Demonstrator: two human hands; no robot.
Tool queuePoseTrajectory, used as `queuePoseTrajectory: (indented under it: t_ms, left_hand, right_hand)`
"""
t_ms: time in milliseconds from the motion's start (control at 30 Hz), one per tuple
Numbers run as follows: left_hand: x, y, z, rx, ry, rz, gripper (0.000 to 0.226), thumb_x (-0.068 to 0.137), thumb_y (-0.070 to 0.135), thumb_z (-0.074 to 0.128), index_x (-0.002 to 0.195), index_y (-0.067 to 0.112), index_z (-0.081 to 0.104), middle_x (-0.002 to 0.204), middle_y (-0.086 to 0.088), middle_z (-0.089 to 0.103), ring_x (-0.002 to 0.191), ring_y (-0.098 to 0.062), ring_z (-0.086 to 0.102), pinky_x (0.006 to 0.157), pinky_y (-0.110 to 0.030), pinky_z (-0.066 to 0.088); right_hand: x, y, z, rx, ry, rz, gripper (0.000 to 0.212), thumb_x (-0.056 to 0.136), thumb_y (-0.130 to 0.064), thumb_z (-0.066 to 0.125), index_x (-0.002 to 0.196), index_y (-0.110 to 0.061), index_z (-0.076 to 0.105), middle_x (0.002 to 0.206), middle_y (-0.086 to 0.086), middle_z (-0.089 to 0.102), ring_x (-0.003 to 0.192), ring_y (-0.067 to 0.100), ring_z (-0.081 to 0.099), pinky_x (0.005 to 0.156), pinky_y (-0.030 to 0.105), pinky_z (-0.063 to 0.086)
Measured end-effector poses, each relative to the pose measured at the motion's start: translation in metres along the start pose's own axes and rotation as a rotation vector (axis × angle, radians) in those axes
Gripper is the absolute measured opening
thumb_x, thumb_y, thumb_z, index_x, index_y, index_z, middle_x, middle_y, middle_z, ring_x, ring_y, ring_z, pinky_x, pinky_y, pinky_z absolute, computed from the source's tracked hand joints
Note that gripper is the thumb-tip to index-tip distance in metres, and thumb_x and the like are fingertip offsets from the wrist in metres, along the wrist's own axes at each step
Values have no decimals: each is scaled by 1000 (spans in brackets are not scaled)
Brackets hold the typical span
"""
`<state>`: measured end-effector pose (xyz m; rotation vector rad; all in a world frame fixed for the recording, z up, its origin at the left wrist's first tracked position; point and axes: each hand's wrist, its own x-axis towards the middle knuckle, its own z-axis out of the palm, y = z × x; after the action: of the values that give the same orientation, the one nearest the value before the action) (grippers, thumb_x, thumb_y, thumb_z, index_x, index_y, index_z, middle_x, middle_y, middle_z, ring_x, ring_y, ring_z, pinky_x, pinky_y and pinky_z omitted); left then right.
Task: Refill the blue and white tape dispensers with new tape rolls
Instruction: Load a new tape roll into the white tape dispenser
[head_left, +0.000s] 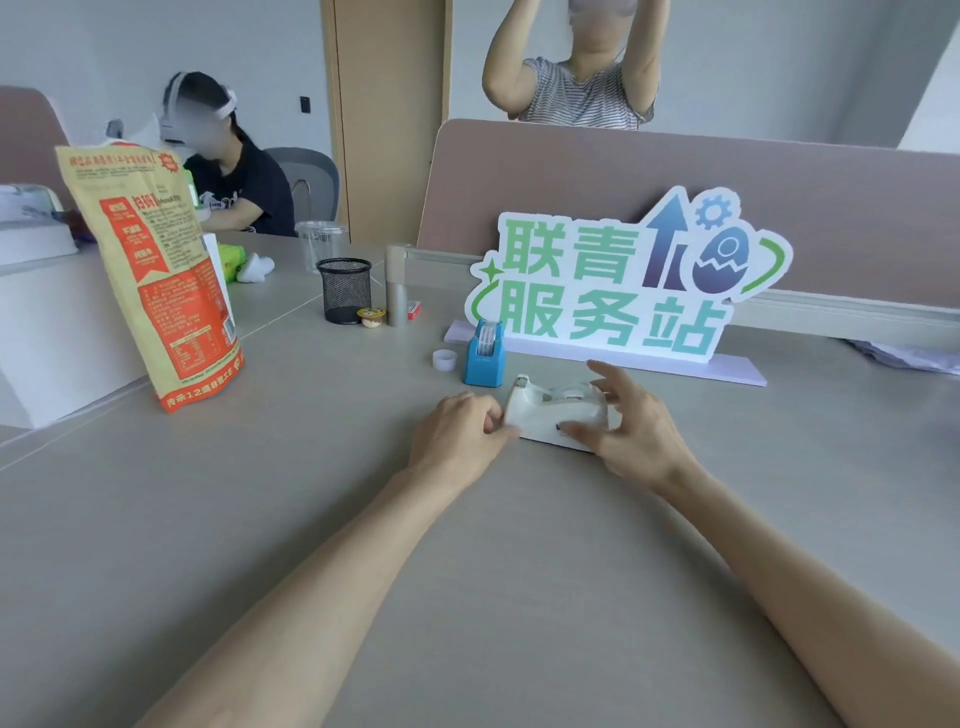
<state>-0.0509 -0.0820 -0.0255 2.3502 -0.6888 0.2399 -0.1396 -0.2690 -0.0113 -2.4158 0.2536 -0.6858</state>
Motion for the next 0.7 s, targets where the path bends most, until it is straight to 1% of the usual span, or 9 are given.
queuePoseTrajectory:
  t_ms: [67,133,233,333,400,467,533,600,700]
  left_hand:
    - [7,8,5,39,40,-27,25,89,44,57,97,21,60,96,5,70,90,-22,63,64,-30,43]
    - [13,17,10,-8,15,-44,24,90,38,56,105,19,52,94,5,70,91,-25,64,67,-33,48]
    - [16,21,14,-190,-153,-33,31,85,28,62,112,21,48,92,13,64,97,-18,63,79,-35,52]
    - [16,17,13,-218,-308,-10,51,76,27,72,122,27,50,114,11,55,112,-10,53,85,-29,45]
    - [21,17,15,-271,-375,-6,64,67,30,79,124,25,50,120,10,58,113,-8,54,93,-28,46]
    - [31,19,21,-326,-415,-7,71,60,37,82,122,22,52,120,10,62,112,-7,57,98,-32,47]
    - [42,21,29,-351,-405,-16,64,65,37,79,121,21,53,120,7,63,112,-10,59,100,-37,47]
    - [54,22,40,-361,-359,-38,57,69,35,74,121,22,54,121,4,64,113,-15,60,101,-43,47]
    - [67,30,49,-292,-271,-55,47,82,25,69,126,22,54,122,1,64,113,-19,59,96,-35,47]
  right_hand:
    - [0,-6,-1,-24,8,44,81,68,-47,81,136,-29,40,118,-5,62,106,19,60,86,37,53]
    - [-3,-8,-2,-12,3,71,81,68,-49,80,136,-28,40,119,-3,59,104,19,59,83,37,53]
    - [-3,-6,-15,113,-111,124,71,77,-45,75,137,-28,44,120,-6,57,103,13,59,79,30,52]
    - [2,0,-24,222,-190,139,52,81,-31,75,130,-23,56,126,-4,60,102,12,64,74,32,59]
    - [9,2,-21,160,-188,109,42,82,-26,74,122,-20,63,125,-1,65,101,13,67,80,33,58]
    - [17,3,-15,113,-174,106,39,83,-26,72,121,-20,65,122,-2,67,100,12,67,84,29,54]
    - [28,7,-10,80,-163,120,39,84,-30,71,122,-22,64,123,-2,67,106,15,65,88,24,48]
    - [41,14,-4,50,-163,136,42,84,-35,69,124,-24,62,125,-2,65,116,17,60,97,27,45]
    - [60,25,3,55,-147,155,44,85,-37,68,126,-23,58,129,0,63,122,18,56,98,30,45]
